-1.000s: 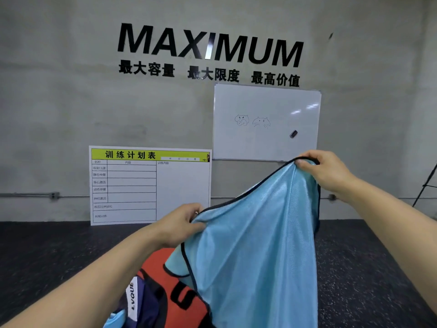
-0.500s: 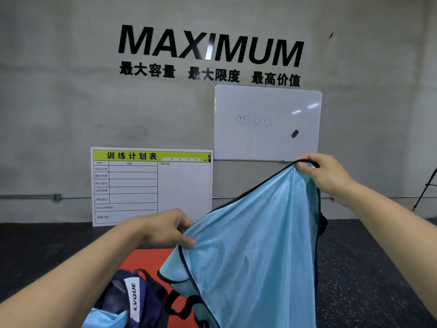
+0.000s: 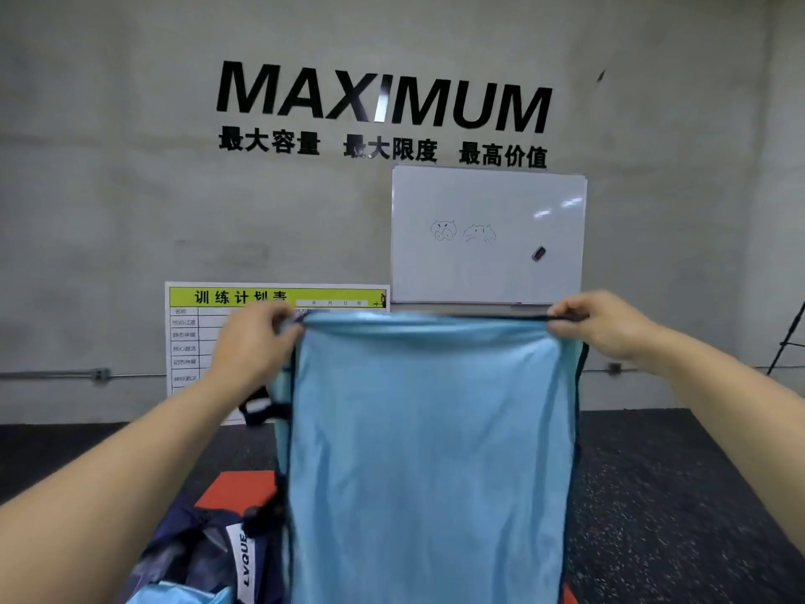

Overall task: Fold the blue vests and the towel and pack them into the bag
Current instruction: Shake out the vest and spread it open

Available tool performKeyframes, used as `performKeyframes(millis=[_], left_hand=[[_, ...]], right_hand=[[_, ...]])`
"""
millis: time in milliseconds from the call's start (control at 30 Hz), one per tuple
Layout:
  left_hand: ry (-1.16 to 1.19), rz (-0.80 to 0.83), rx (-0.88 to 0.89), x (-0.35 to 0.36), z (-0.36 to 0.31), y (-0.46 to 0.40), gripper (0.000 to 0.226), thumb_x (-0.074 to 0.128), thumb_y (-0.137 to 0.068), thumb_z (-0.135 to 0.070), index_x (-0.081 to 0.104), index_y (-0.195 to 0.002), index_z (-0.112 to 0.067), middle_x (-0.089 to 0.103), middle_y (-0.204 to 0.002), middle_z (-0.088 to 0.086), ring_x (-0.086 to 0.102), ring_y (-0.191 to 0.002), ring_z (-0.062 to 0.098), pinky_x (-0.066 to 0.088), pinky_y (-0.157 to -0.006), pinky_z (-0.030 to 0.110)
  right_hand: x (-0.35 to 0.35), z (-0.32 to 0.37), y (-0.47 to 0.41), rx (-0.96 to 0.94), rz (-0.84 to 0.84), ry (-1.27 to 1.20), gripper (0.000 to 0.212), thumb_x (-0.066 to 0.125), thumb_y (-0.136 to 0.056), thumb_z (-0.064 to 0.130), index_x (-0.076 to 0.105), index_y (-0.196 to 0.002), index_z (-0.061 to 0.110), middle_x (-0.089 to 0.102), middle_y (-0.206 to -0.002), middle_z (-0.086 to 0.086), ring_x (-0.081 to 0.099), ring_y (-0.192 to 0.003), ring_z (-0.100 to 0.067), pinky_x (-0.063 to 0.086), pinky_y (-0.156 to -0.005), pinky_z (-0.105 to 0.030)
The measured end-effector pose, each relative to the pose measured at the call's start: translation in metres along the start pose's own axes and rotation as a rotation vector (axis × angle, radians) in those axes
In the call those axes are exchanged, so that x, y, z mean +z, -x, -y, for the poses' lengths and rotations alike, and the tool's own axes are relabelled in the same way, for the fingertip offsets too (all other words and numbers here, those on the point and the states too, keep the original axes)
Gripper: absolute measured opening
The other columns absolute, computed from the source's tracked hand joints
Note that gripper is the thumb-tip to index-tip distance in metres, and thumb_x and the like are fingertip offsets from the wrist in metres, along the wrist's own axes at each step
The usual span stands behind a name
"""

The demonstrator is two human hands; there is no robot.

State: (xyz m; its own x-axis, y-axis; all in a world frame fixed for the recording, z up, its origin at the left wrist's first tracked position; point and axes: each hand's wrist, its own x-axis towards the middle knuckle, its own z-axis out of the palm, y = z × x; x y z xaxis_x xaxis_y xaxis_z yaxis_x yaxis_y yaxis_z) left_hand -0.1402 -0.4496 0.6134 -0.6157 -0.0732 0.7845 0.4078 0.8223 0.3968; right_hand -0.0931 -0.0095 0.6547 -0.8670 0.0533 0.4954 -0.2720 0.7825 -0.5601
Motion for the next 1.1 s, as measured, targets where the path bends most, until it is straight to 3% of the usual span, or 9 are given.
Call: performKeyframes(millis=[100,200,400,500,600,733,867,967,1100], left_hand=[[-0.053,-0.015,0.096,-0.031,-0.023,-0.035,0.008,0.072,-0.09,-0.02,0.076,-0.095,-0.016,0.074,-0.088,0.007,0.066,-0.087,0.031,0.046,-0.071,0.035],[-0.137,0.013,0.126,-0.054,-0.039,-0.056,0.014,0.069,-0.091,-0.016,0.078,-0.101,-0.014,0.075,-0.093,0.011,0.068,-0.092,0.033,0.044,-0.072,0.033],[-0.131,-0.008,0.139,-0.08,-0.049,-0.062,0.018,0.06,-0.091,-0.006,0.077,-0.096,-0.013,0.071,-0.084,0.011,0.065,-0.084,0.033,0.044,-0.07,0.034],[-0.104,0.056,0.113,-0.074,-0.045,-0.056,0.016,0.062,-0.09,-0.006,0.075,-0.096,-0.014,0.073,-0.086,0.008,0.067,-0.086,0.029,0.043,-0.072,0.031],[-0.025,0.135,0.062,-0.061,-0.035,-0.049,0.005,0.069,-0.091,-0.01,0.071,-0.095,-0.011,0.073,-0.087,0.009,0.065,-0.082,0.025,0.042,-0.073,0.028],[-0.075,0.284,0.047,-0.027,-0.02,-0.039,0.012,0.072,-0.091,-0.019,0.072,-0.079,-0.021,0.069,-0.076,0.0,0.057,-0.069,0.019,0.041,-0.062,0.028],[-0.11,0.452,-0.061,0.031,0.006,-0.035,0.012,0.067,-0.094,-0.019,0.077,-0.088,-0.016,0.075,-0.08,0.004,0.069,-0.075,0.02,0.05,-0.065,0.028],[-0.033,0.553,-0.2,0.086,0.033,-0.031,0.017,0.061,-0.098,-0.012,0.073,-0.086,-0.01,0.075,-0.066,0.004,0.073,-0.06,0.012,0.059,-0.061,0.03],[-0.033,0.489,-0.183,0.151,0.072,-0.037,0.019,0.065,-0.094,-0.012,0.072,-0.079,-0.02,0.075,-0.069,-0.004,0.073,-0.072,0.016,0.058,-0.076,0.033]], right_hand=[[-0.027,0.02,-0.009,-0.057,-0.132,-0.058,0.006,0.073,-0.094,0.025,0.079,-0.095,0.023,0.076,-0.097,0.002,0.067,-0.096,-0.018,0.047,-0.08,-0.027],[-0.043,0.037,-0.006,-0.048,0.03,0.001,0.005,0.076,-0.092,0.026,0.081,-0.091,0.024,0.076,-0.09,0.007,0.065,-0.087,-0.012,0.045,-0.073,-0.023],[-0.057,0.041,-0.006,-0.105,-0.143,-0.198,0.008,0.081,-0.086,0.031,0.082,-0.09,0.024,0.074,-0.104,-0.017,0.055,-0.081,-0.02,0.044,-0.076,-0.04],[-0.061,0.04,-0.002,-0.09,-0.101,-0.227,0.009,0.081,-0.087,0.029,0.082,-0.094,0.022,0.076,-0.104,-0.012,0.065,-0.09,-0.024,0.054,-0.091,-0.047],[-0.056,0.032,-0.004,-0.014,-0.05,-0.234,0.014,0.081,-0.086,0.028,0.081,-0.098,0.02,0.078,-0.104,-0.002,0.07,-0.103,-0.025,0.052,-0.101,-0.044],[-0.032,0.011,-0.017,0.172,0.026,-0.207,0.01,0.083,-0.085,0.024,0.082,-0.094,0.018,0.073,-0.093,-0.006,0.058,-0.078,-0.024,0.051,-0.072,-0.035],[0.018,-0.023,-0.04,0.372,0.066,-0.279,0.018,0.073,-0.09,0.003,0.069,-0.107,0.007,0.065,-0.072,-0.011,0.059,-0.047,-0.01,0.046,-0.042,-0.022],[0.07,-0.06,-0.064,0.505,0.12,-0.401,0.02,0.068,-0.091,-0.005,0.064,-0.109,0.004,0.072,-0.093,-0.018,0.075,-0.064,-0.018,0.06,-0.052,-0.025],[0.13,-0.11,-0.098,0.611,0.124,-0.528,0.02,0.067,-0.093,-0.003,0.066,-0.112,0.0,0.073,-0.11,-0.02,0.078,-0.086,-0.026,0.065,-0.071,-0.033]])
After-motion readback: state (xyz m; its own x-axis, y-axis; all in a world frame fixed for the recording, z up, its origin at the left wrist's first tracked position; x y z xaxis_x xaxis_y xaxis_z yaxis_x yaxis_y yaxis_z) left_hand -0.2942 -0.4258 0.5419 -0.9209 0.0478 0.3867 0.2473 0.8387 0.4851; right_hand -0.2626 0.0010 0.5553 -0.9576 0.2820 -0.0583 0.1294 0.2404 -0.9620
